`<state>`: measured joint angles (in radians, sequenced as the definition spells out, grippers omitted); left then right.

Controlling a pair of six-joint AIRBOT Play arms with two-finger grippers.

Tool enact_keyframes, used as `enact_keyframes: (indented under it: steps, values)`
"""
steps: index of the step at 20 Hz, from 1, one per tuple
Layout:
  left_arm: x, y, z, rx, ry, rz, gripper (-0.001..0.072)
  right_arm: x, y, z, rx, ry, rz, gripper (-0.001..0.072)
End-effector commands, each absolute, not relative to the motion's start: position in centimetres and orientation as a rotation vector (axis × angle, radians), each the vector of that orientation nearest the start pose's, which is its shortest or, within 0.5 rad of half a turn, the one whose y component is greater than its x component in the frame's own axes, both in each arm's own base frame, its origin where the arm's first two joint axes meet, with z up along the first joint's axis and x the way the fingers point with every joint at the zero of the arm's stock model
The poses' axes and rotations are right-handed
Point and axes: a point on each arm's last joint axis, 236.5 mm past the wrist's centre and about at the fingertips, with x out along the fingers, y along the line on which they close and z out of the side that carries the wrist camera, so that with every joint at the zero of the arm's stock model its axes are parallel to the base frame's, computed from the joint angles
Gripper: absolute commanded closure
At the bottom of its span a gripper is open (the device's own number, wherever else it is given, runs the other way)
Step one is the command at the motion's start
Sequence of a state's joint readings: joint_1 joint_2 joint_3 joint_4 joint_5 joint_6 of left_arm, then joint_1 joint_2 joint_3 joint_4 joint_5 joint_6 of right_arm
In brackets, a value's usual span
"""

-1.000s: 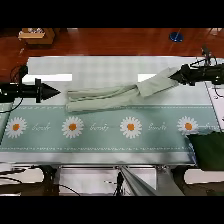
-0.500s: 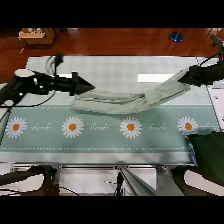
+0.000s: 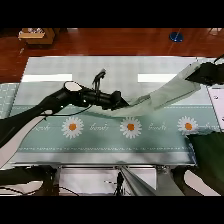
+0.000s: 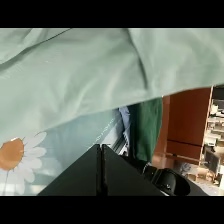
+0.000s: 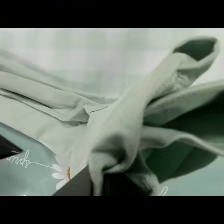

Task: Fold the shirts.

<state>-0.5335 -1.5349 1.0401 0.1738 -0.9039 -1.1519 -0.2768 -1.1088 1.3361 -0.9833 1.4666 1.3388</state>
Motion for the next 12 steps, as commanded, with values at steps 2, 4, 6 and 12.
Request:
enact_keyframes:
  steps: [2,4,6,12]
  values:
    - [29.6,-42.2,-1.1,-0.918,1.372,-0.880,0.0680,34.1,4.1,16.2,0.372,1.071,0.364,0.0692]
    - [29.6,-42.8,-2.1,-0.965,1.399,-0.856,0.0680,34.0,4.3,16.6,0.374,1.063,0.369,0.0692]
    - [29.3,-43.2,-3.2,-0.985,1.424,-0.841,0.0680,34.0,4.9,17.0,0.394,1.053,0.393,0.0692]
    - [26.8,-47.7,-4.4,-1.043,1.501,-0.870,0.0680,34.0,6.5,18.2,0.444,1.025,0.457,0.0692]
